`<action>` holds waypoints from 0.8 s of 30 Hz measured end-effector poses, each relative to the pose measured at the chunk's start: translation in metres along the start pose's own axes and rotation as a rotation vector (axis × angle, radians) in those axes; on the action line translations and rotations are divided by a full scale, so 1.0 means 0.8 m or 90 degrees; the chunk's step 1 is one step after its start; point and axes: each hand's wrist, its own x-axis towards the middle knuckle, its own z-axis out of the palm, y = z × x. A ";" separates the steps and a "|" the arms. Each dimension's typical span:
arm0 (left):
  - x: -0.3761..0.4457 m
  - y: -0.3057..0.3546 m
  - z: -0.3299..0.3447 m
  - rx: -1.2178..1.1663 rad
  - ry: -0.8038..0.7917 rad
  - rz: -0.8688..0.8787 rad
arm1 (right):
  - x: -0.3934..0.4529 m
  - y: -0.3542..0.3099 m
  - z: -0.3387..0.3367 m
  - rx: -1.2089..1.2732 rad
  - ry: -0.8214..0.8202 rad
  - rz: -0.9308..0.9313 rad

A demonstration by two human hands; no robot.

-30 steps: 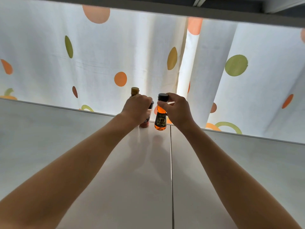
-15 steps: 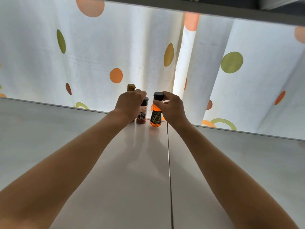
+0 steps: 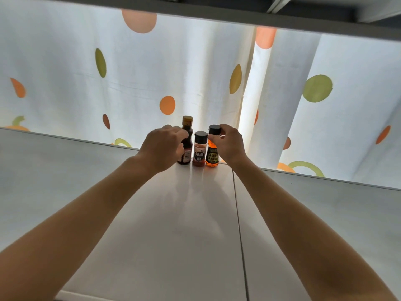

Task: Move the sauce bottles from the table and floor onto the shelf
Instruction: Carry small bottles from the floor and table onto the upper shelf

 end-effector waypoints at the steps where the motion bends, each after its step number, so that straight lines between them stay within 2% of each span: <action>1: -0.004 -0.003 -0.001 -0.003 -0.012 0.000 | -0.001 0.000 0.001 0.000 0.000 0.003; 8: -0.037 -0.013 -0.007 -0.062 -0.124 -0.029 | -0.012 -0.013 -0.004 0.003 0.006 0.077; 12: -0.055 -0.015 -0.016 -0.075 -0.141 -0.052 | -0.027 -0.028 -0.007 -0.030 0.015 0.135; 16: -0.083 -0.016 -0.022 -0.112 -0.230 -0.121 | -0.070 -0.049 -0.004 -0.089 0.116 0.112; 18: -0.097 -0.015 -0.027 -0.128 -0.264 -0.134 | -0.100 -0.061 0.002 -0.117 0.115 0.068; 21: -0.115 -0.005 -0.041 -0.139 -0.236 -0.106 | -0.147 -0.074 0.012 -0.171 0.092 -0.023; 24: -0.139 0.013 -0.061 -0.146 -0.167 -0.098 | -0.189 -0.083 0.020 -0.220 0.039 -0.044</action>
